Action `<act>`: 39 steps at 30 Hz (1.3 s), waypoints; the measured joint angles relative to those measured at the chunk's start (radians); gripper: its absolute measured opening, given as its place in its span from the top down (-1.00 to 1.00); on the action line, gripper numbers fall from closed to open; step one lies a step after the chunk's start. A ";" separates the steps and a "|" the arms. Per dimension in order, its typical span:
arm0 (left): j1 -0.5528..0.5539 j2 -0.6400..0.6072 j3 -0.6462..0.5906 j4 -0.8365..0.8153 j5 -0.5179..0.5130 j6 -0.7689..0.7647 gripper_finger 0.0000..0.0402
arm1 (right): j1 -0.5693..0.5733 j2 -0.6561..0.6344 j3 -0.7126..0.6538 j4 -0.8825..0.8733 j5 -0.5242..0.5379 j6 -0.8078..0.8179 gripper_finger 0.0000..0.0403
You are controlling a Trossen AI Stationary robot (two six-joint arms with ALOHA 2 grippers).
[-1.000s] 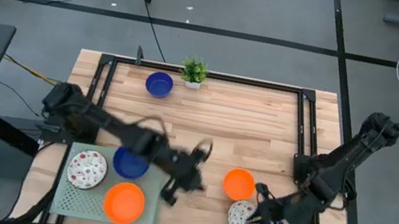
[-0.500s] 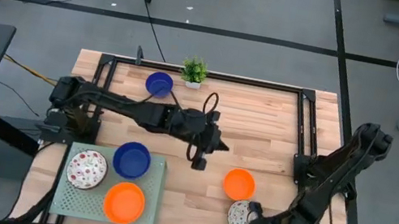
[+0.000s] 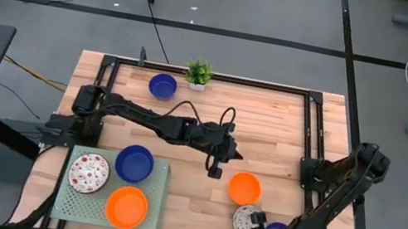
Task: Pick & Place Mini bowls
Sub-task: Stack the white bowl on top of the stacked white bowls on the shelf
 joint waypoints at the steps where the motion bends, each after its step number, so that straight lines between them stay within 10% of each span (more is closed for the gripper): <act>1: 0.008 0.000 -0.001 -0.003 0.012 -0.001 0.96 | 0.000 0.023 0.021 -0.012 0.000 0.006 0.31; 11: 0.093 -0.017 -0.219 0.407 0.110 0.001 0.98 | 0.003 0.088 0.069 -0.155 -0.001 0.147 0.61; 22: 0.143 -0.217 -0.443 0.495 0.080 -0.022 0.98 | 0.002 0.088 0.069 -0.169 0.002 0.143 0.85; 39: 0.156 -0.489 -0.720 0.553 0.049 -0.031 0.95 | -0.028 0.087 0.029 -0.129 0.018 0.116 0.58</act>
